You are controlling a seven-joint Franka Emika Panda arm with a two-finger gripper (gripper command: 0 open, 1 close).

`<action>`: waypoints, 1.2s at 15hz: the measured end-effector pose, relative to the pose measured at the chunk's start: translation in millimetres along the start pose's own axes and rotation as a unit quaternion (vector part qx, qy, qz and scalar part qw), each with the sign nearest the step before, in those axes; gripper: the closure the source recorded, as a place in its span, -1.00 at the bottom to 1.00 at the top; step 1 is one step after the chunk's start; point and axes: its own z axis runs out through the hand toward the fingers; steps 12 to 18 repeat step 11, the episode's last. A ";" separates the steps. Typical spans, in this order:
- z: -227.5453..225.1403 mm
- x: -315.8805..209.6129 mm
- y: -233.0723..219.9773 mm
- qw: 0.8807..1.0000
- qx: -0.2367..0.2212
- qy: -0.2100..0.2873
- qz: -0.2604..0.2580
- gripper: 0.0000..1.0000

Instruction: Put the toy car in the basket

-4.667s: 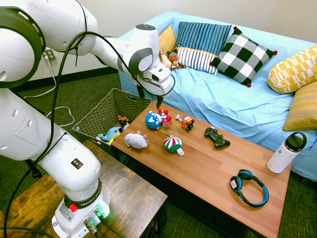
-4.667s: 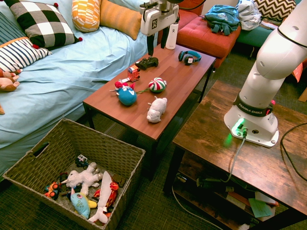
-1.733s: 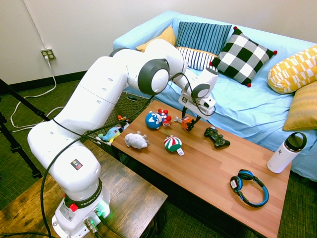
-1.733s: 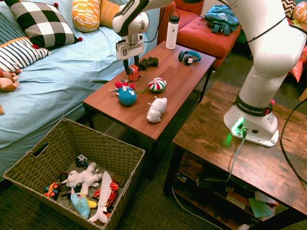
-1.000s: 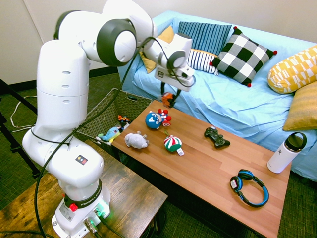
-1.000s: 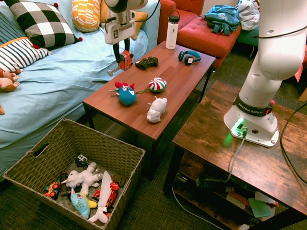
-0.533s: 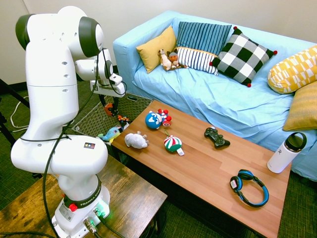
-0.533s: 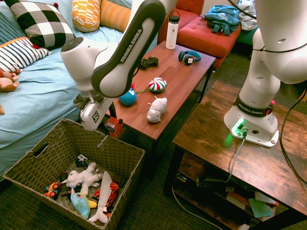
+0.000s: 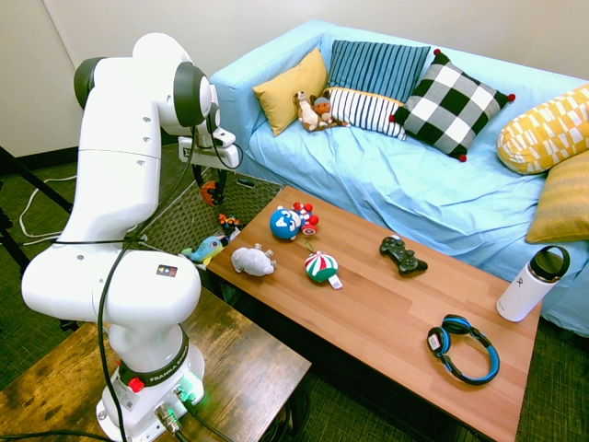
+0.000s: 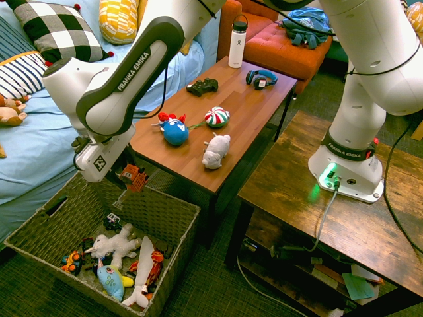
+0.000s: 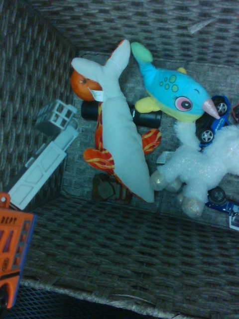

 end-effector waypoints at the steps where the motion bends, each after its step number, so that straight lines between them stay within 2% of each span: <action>1: -5.1 6.0 6.9 1.000 0.005 -0.003 0.000 -1.00; 4: -28.5 19.9 46.3 1.000 0.022 -0.002 -0.001 -1.00; 6: -62.0 37.7 83.5 0.999 0.052 0.010 0.004 -1.00; 9: -110.2 86.2 172.9 0.993 0.115 0.024 0.020 -1.00; 11: -129.5 116.8 251.4 0.987 0.153 0.025 0.033 -1.00; 18: -129.5 116.8 251.4 0.987 0.153 0.025 0.033 -1.00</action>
